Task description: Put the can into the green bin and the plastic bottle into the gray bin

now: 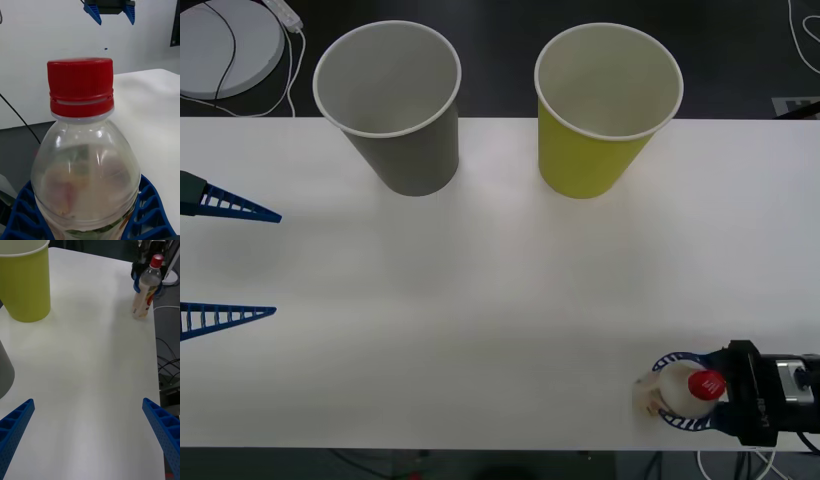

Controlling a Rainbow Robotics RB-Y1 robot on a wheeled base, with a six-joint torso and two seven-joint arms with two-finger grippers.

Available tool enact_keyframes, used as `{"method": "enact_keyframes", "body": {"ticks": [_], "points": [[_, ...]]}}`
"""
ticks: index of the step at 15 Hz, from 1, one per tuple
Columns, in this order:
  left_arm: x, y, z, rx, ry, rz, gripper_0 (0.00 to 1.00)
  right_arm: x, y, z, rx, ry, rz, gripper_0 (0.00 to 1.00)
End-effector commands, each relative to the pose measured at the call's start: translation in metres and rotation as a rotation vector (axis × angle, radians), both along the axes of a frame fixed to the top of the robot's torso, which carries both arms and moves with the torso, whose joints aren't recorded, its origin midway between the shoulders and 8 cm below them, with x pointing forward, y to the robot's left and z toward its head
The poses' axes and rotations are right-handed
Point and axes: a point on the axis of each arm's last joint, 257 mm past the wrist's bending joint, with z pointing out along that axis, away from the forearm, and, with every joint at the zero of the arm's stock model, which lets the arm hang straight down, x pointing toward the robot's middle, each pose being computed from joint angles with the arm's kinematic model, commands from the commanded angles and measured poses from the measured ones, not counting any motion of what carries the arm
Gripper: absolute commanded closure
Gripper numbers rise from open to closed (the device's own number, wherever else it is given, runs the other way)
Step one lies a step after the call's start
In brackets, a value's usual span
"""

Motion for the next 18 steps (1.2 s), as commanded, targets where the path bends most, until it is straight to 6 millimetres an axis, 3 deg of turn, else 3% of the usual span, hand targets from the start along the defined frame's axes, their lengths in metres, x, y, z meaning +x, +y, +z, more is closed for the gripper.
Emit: {"method": "enact_keyframes", "body": {"ticks": [1,7,18], "points": [[0.000,0.000,0.000,0.000,0.000,0.000,0.00,0.002,-0.014,0.010,0.004,0.007,-0.035,1.00],[0.000,0.000,0.000,0.000,0.000,0.000,0.00,-0.002,-0.033,0.041,0.005,0.044,-0.108,1.00],[0.000,0.000,0.000,0.000,0.000,0.000,0.00,-0.010,-0.029,0.098,0.014,0.088,-0.188,1.00]]}}
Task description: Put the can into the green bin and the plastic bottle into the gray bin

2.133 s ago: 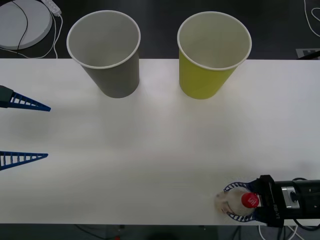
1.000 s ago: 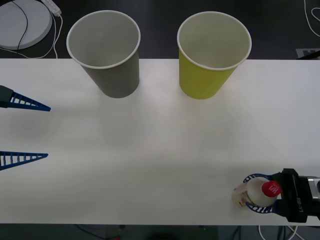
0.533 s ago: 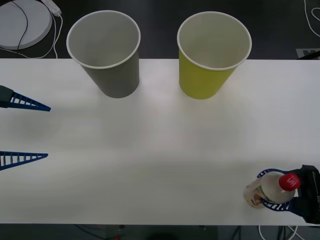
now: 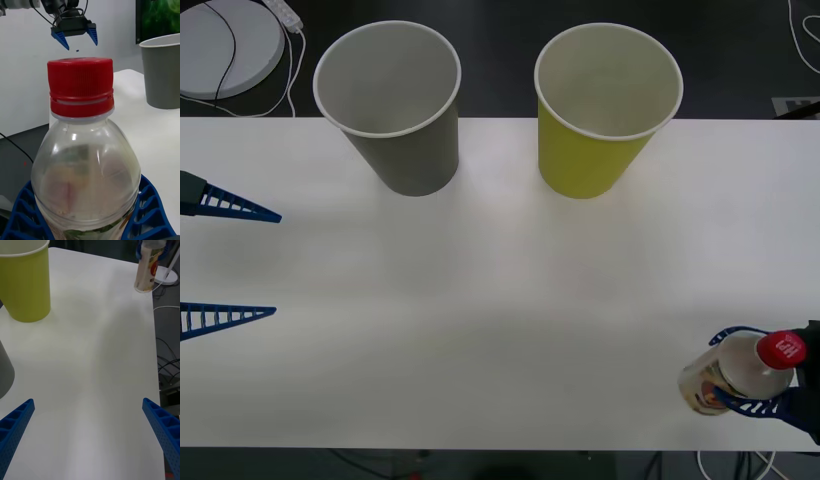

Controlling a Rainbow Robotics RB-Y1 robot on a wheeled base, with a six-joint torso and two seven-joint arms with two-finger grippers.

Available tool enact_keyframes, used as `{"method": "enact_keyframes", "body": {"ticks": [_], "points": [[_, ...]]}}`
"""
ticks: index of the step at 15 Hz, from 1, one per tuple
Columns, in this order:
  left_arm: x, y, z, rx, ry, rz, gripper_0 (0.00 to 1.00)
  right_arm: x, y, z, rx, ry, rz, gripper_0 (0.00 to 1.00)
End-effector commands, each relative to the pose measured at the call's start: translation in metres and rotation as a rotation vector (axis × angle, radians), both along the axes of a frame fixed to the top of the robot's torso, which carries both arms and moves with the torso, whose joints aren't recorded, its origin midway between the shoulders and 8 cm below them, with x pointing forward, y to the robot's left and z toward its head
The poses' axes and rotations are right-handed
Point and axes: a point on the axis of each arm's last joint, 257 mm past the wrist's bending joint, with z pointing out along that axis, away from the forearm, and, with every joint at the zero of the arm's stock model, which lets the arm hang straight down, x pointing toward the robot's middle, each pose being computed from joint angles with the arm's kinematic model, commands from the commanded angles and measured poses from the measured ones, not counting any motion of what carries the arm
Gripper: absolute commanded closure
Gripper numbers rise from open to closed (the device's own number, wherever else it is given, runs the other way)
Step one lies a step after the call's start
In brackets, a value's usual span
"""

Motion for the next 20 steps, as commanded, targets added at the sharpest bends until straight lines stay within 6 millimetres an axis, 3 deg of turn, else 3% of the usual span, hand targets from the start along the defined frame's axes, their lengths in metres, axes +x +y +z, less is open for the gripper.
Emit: {"method": "enact_keyframes", "body": {"ticks": [1,14,20], "points": [[0.000,0.000,0.000,0.000,0.000,0.000,0.00,-0.001,0.004,0.014,-0.003,0.009,-0.024,1.00],[0.000,0.000,0.000,0.000,0.000,0.000,0.00,0.007,0.025,0.084,-0.025,0.082,-0.117,1.00],[0.000,0.000,0.000,0.000,0.000,0.000,0.00,0.015,0.048,0.116,-0.048,0.115,-0.255,1.00]]}}
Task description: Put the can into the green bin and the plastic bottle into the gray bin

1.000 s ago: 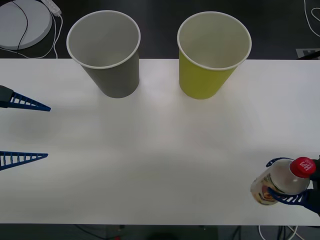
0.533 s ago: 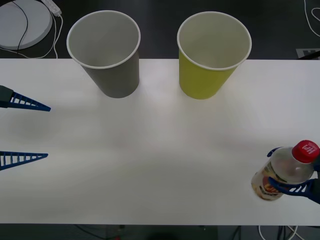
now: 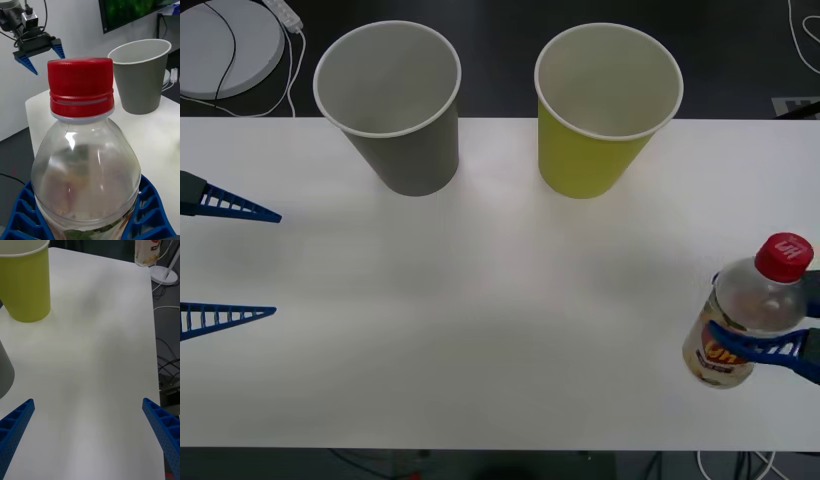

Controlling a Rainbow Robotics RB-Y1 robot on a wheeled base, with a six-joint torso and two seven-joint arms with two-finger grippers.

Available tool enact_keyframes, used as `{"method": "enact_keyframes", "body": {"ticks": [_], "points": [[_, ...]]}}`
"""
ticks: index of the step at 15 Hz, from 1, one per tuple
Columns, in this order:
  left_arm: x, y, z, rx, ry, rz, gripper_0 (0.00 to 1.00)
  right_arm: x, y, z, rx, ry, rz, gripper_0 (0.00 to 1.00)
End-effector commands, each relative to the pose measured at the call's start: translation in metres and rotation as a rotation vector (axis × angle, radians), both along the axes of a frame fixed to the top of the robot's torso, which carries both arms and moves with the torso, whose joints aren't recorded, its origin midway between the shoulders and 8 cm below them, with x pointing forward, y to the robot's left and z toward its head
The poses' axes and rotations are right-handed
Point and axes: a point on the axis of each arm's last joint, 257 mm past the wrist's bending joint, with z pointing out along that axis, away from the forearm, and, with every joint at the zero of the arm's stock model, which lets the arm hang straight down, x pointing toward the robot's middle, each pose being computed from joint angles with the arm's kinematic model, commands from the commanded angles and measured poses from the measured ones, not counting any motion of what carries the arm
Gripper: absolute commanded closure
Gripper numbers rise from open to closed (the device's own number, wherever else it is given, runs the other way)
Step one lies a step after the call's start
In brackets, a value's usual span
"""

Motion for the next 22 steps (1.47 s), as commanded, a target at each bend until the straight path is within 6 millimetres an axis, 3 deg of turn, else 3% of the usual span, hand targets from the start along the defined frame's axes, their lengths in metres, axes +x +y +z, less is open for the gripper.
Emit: {"method": "enact_keyframes", "body": {"ticks": [1,22], "points": [[0.000,0.000,0.000,0.000,0.000,0.000,0.00,0.005,0.010,0.012,-0.014,0.013,-0.056,1.00],[0.000,0.000,0.000,0.000,0.000,0.000,0.00,0.017,0.058,0.062,-0.044,0.191,-0.207,1.00]]}}
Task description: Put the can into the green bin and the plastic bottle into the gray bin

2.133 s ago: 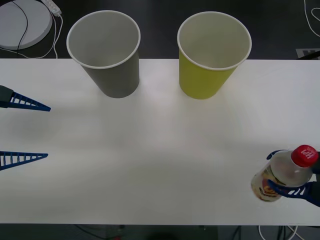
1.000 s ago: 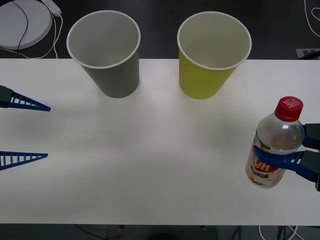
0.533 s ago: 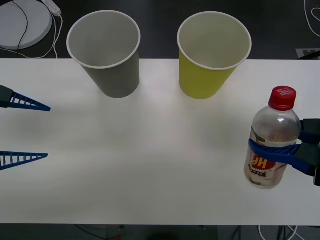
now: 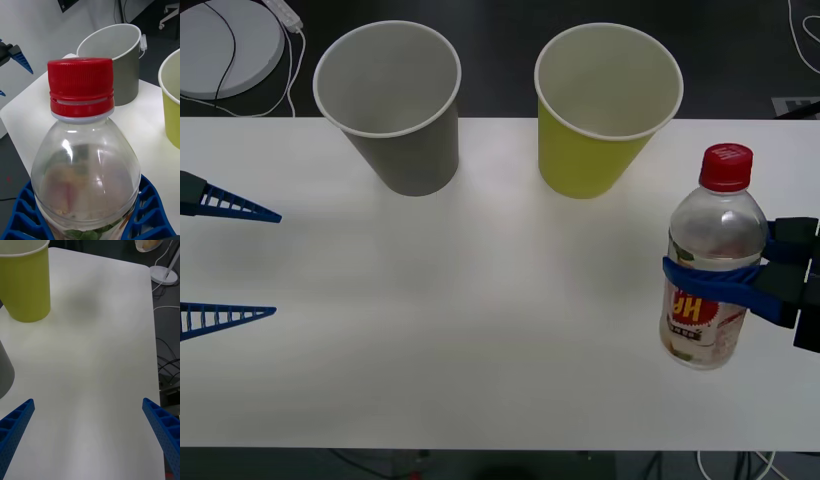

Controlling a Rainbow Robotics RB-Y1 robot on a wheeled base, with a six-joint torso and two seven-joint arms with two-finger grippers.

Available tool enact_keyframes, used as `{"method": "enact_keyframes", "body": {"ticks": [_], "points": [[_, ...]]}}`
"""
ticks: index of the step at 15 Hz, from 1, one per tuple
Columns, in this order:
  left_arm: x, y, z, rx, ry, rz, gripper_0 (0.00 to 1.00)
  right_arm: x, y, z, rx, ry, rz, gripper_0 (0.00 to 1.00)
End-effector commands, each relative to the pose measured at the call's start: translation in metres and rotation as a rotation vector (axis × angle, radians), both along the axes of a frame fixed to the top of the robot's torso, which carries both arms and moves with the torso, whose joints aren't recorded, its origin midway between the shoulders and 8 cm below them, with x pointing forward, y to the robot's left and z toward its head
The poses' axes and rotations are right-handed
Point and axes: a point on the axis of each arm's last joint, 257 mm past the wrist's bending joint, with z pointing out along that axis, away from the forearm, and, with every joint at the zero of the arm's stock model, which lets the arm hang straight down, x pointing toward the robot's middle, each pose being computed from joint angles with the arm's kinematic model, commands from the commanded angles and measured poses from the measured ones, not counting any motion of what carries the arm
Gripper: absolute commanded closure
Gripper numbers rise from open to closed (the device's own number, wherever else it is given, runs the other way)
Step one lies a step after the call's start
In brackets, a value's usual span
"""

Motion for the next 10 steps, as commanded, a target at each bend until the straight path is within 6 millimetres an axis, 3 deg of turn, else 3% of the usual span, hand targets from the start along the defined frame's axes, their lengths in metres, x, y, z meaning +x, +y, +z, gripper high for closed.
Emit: {"method": "enact_keyframes", "body": {"ticks": [1,6,10], "points": [[0.000,0.000,0.000,0.000,0.000,0.000,0.00,-0.002,0.012,0.007,-0.010,0.013,0.000,1.00],[0.000,0.000,0.000,0.000,0.000,0.000,0.00,-0.001,0.033,0.016,-0.028,-0.005,0.072,1.00],[0.000,0.000,0.000,0.000,0.000,0.000,0.00,0.002,0.038,0.026,-0.039,-0.010,0.110,1.00]]}}
